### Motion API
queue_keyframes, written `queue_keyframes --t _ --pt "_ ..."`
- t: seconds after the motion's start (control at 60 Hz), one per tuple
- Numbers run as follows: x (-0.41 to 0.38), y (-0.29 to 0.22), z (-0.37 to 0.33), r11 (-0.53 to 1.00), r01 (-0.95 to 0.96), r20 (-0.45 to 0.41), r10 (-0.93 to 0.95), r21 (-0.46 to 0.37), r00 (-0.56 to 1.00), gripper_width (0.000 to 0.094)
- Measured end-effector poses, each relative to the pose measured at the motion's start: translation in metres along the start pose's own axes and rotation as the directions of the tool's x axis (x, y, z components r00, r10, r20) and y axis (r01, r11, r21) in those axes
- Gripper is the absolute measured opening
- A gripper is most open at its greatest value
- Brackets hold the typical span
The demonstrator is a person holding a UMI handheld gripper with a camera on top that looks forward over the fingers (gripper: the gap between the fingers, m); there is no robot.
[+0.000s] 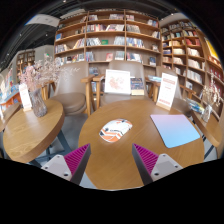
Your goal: Arrange mouse
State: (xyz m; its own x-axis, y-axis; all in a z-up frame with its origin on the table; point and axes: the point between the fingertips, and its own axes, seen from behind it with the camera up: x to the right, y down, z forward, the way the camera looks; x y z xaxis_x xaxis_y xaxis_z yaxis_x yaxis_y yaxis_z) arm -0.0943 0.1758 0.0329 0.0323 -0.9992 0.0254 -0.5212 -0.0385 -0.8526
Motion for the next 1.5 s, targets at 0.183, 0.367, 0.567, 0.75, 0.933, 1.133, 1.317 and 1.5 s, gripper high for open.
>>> queue_keyframes --t 0.183,0.367,0.567,0.75,0.933,1.133,1.317,1.5 --pt "-0.008 -0.003 0.045 0.998 -0.043 -0.015 0.042 -0.048 0.999 0.0852" --pt "-0.008 -0.011 0.076 0.996 -0.042 -0.04 0.039 -0.076 0.998 0.0851" --pt "-0.005 -0.018 0.109 0.99 -0.069 -0.054 0.063 -0.12 0.997 0.0855" --pt "-0.009 -0.03 0.135 0.984 -0.079 -0.035 0.074 -0.16 0.997 0.0852" --pt "-0.009 -0.041 0.155 0.982 -0.064 -0.028 0.06 -0.177 0.998 0.0834" --pt "-0.003 -0.043 0.162 0.982 -0.06 -0.027 0.056 -0.179 0.998 0.0486" --pt "0.007 -0.069 0.134 0.988 -0.032 0.027 0.037 -0.154 0.999 0.0456" --pt "0.074 -0.131 0.093 0.999 0.004 0.057 -0.002 -0.034 0.998 0.0459"
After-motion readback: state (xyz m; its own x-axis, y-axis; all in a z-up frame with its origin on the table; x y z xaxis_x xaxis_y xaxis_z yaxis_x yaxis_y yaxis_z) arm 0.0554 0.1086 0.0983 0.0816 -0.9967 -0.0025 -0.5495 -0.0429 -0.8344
